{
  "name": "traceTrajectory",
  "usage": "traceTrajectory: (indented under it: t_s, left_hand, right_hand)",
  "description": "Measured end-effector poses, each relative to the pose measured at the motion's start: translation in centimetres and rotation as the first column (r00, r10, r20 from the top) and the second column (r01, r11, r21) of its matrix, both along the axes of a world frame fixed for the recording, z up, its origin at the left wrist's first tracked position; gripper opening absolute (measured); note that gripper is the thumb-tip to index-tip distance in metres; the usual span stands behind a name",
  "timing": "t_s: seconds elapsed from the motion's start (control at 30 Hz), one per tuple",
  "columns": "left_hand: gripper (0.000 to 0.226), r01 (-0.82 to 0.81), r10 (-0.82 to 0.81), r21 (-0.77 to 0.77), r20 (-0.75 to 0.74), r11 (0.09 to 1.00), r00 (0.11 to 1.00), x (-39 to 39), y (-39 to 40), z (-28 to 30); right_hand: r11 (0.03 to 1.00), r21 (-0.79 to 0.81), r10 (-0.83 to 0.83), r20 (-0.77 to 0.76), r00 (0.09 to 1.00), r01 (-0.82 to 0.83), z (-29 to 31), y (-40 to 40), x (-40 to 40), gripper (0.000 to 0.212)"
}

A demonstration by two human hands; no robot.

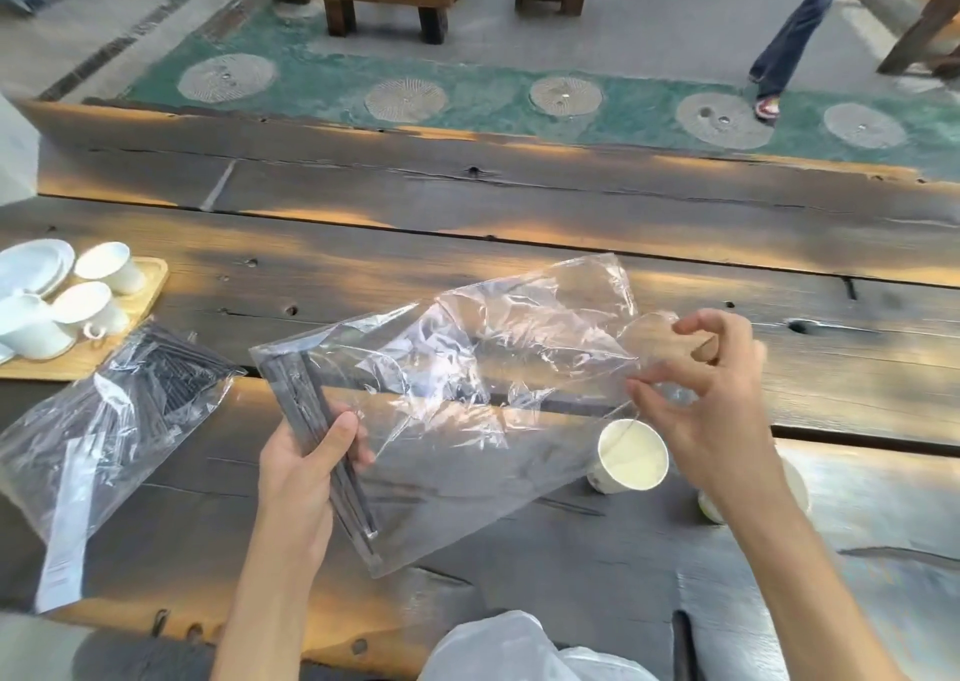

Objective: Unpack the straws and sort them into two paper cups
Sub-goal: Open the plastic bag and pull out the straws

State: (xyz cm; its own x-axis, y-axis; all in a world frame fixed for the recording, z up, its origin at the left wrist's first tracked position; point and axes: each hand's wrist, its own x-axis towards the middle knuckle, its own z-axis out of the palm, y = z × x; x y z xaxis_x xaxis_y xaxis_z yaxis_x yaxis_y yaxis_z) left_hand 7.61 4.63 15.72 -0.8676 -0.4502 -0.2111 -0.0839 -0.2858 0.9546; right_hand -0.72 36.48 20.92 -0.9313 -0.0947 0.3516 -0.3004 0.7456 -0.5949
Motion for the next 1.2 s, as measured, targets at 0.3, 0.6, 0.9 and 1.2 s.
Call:
traceTrajectory:
  t_s: [0.3,0.6,0.9,1.2]
  left_hand:
    - [0.012,-0.017,0.017,0.015,0.002,1.0,1.0,-0.2,0.0,0.1]
    - [0.009,0.085,-0.087,0.024,0.057,0.996,0.995,-0.2,-0.4,-0.1]
    - [0.024,0.238,-0.25,0.086,0.167,0.967,0.954,-0.5,0.3,-0.2]
    - [0.043,0.244,-0.292,0.234,0.199,0.941,0.935,-1.3,2.5,0.2]
  right_hand:
    - [0.725,-0.673,0.303,0.503,0.809,0.147,1.3,0.1,0.2,0.017]
    - [0.152,-0.871,0.938,0.276,0.209,0.468,-0.2,1.1,0.4,0.062]
    - [0.324,-0.895,0.9,0.391,0.191,0.306,-0.3,-1.6,0.5,0.05]
    - [0.342,-0.911,0.868,0.399,0.294,0.229,-1.7,-7.0,1.5,0.06]
